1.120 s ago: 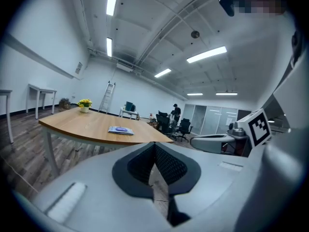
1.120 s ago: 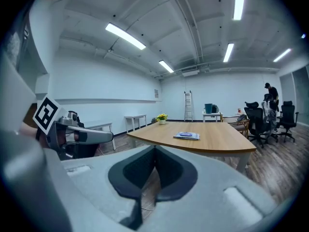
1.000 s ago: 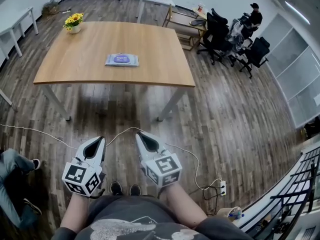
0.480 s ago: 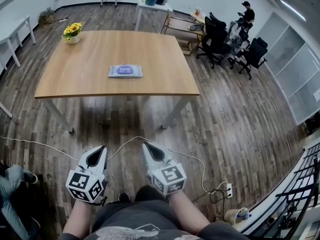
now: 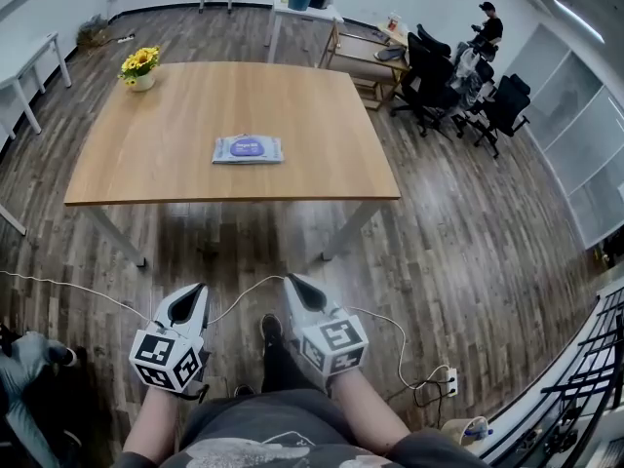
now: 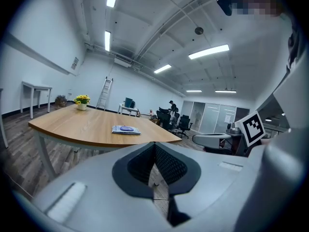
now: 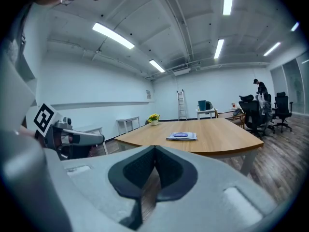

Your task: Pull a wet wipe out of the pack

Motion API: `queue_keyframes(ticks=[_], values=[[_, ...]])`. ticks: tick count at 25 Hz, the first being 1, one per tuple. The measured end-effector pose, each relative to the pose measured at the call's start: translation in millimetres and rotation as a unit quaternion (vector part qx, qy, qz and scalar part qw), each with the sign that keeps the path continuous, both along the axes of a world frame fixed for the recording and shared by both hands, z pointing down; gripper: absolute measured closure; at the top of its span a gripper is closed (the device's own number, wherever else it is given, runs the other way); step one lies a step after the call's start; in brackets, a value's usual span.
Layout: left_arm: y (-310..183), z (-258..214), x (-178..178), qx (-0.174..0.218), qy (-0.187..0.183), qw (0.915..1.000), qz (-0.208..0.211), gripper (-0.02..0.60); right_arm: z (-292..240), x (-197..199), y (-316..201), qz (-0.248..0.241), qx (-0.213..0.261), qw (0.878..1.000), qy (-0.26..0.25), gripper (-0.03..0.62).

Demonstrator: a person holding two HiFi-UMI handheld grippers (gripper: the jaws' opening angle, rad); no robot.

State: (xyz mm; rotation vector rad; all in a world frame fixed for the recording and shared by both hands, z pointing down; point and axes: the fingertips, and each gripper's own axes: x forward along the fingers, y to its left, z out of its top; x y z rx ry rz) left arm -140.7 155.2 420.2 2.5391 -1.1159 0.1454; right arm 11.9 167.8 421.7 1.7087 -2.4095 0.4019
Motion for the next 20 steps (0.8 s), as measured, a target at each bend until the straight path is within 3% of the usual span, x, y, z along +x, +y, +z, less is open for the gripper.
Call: queue_keyframes(ticks=[5,12,20], values=[[-35,1,32,-0.004,0.000,0.9999,0.009,0.563,-8,14,-62,-0.028,0.016,0.999,-0.019,0.605],[-105,-2,57,-0.006,-0.010,0.9996,-0.027,0.563,-12,39,-147,-0.057,0.015,0.998,-0.034,0.605],[-164,5,87,-0.006,-0.030,0.9980,-0.056,0.563,3,81,-207,-0.069,0.001,0.997,-0.038,0.605]])
